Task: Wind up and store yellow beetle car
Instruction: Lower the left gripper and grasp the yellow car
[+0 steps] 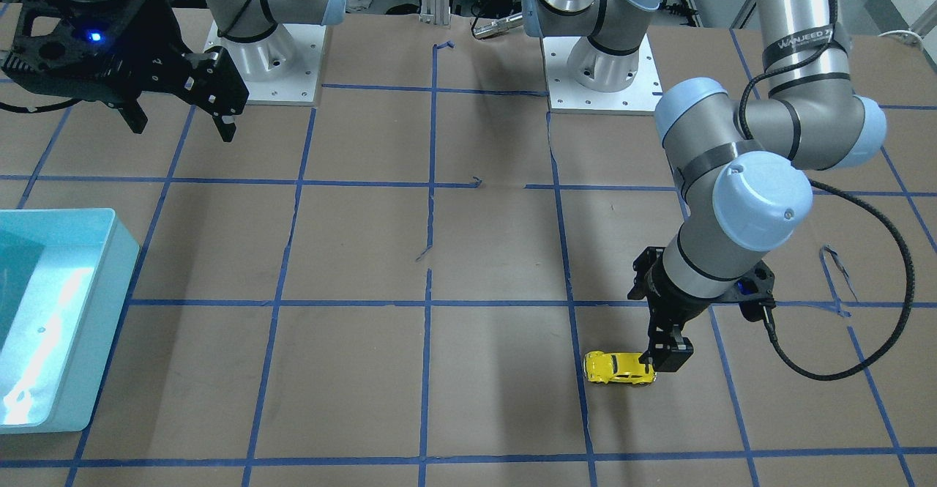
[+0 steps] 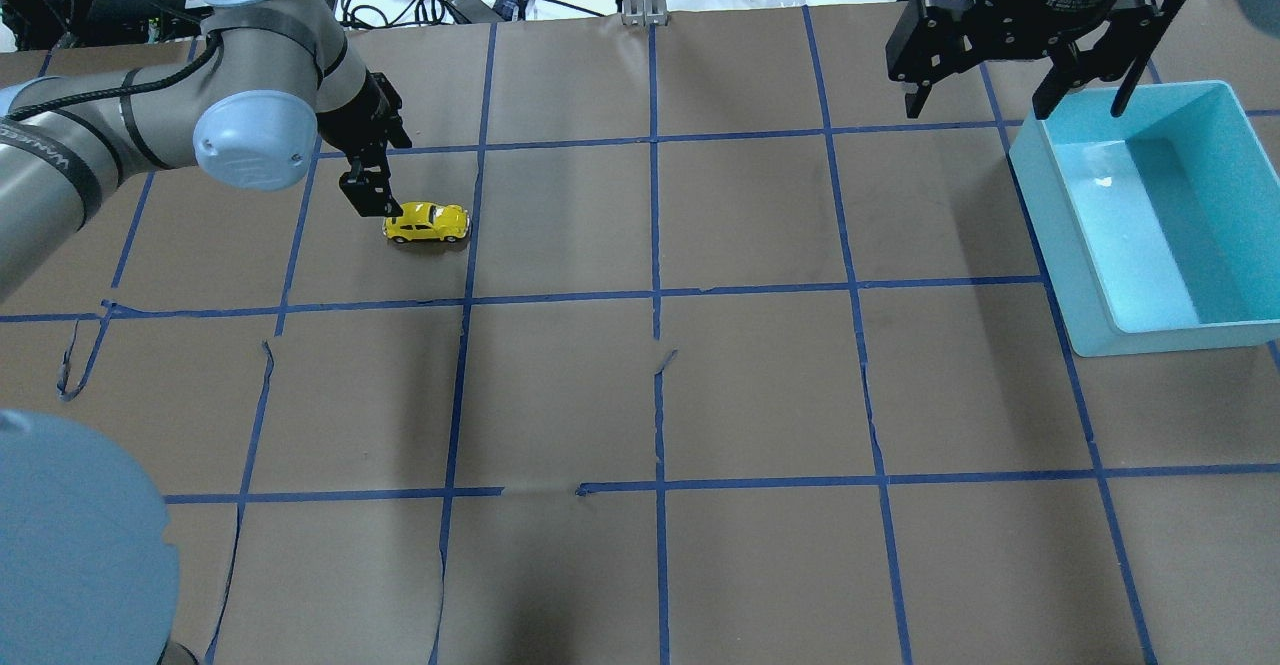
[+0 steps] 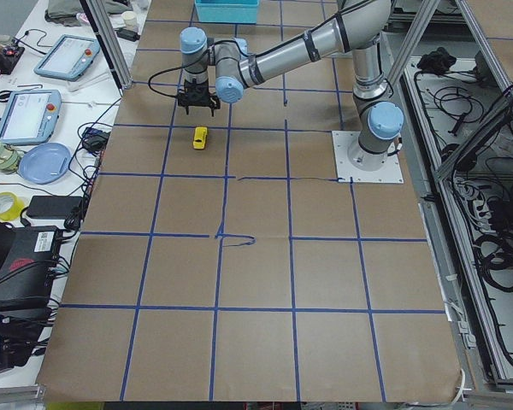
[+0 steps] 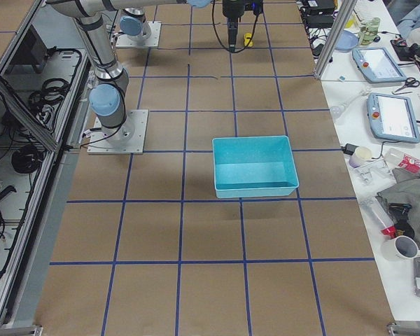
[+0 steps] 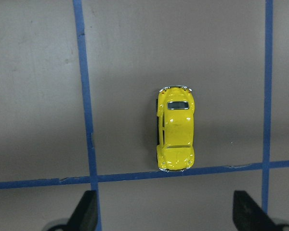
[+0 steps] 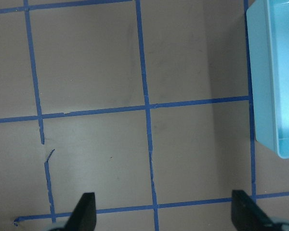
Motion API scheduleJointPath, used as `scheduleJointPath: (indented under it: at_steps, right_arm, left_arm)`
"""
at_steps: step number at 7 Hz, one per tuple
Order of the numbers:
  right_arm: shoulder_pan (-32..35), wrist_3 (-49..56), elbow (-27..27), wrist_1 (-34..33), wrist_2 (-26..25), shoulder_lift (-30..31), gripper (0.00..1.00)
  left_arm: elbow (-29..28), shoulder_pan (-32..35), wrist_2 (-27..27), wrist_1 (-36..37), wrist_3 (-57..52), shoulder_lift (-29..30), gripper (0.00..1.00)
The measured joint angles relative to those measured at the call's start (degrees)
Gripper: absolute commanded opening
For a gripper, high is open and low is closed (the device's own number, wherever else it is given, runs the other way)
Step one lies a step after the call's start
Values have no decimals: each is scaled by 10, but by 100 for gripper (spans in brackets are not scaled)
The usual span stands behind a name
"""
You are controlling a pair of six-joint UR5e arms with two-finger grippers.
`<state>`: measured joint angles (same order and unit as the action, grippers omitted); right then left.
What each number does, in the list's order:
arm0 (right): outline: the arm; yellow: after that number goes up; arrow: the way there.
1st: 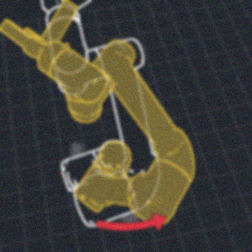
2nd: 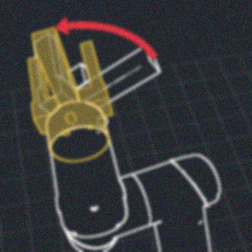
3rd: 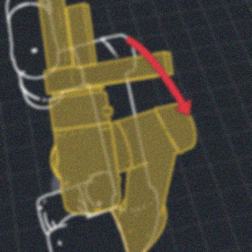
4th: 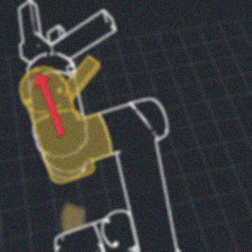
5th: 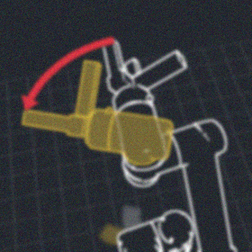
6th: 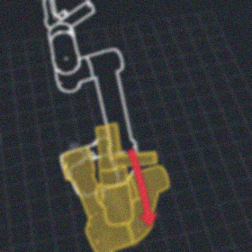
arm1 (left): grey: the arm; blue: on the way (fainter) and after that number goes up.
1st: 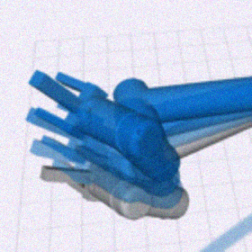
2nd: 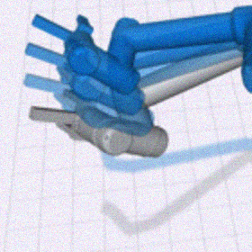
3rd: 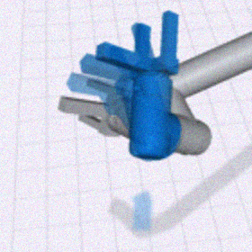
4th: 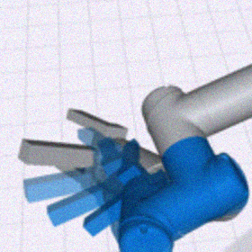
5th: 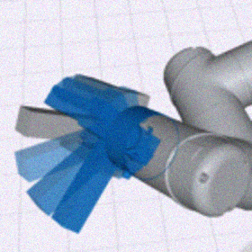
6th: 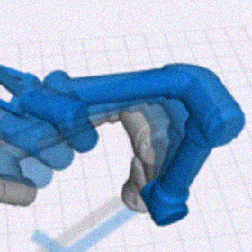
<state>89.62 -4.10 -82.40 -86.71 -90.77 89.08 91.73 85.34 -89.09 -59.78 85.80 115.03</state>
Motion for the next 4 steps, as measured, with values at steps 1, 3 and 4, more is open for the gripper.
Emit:
scheduleJointPath:
  at_steps: [1,3,4]
  right_arm:
    - [0,0,1,0,-2,0,100]
    - [0,9,1,0,-11,-3,100]
    - [0,21,1,-1,-25,-4,100]
  left_arm:
    - [-1,0,0,15,4,20,100]
    - [-2,-1,-1,31,4,48,100]
    - [-2,-1,-2,33,3,58,100]
